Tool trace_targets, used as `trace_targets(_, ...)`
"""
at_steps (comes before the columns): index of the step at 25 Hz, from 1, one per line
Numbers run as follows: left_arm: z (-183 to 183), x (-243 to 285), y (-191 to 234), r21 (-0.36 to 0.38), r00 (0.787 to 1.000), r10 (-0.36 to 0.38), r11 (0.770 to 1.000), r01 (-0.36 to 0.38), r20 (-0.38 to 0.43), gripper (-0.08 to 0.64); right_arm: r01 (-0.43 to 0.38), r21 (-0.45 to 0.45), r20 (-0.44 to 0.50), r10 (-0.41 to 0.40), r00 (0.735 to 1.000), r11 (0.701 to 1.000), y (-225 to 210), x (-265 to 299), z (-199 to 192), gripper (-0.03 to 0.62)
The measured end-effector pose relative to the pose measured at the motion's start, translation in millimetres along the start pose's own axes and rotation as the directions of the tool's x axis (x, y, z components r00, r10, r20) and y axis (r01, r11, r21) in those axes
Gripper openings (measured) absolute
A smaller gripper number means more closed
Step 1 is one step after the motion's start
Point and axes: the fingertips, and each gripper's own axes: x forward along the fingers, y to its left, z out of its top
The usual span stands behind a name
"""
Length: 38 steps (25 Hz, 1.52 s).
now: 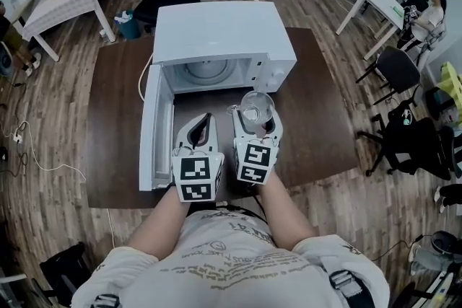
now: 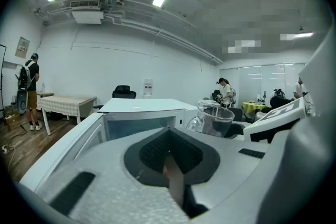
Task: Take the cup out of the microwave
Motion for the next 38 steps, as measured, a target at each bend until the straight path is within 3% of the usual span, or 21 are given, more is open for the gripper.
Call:
trace_targets(8,14,0,-6,0.031,0.998,-0.061,0.998,0.061,0.01,0.008,0.052,0.026,0.031,-0.052,0.998,0.998,-8,-16,15,0.348)
trace_targets(18,21,-5,-19,0.072,0.987,-0.163,0.984,0.162,0.005,0.008,0.123,0.037,0.003,-0.124,0.992,0.992,-10,-28,21,0.348)
trace_targets(38,21,-23,-9,0.06,0.981,-0.193,0.98,0.192,0.012,0.008,0.134,0.027,0.024,-0.135,0.991,0.991,6,-58,29,0.348)
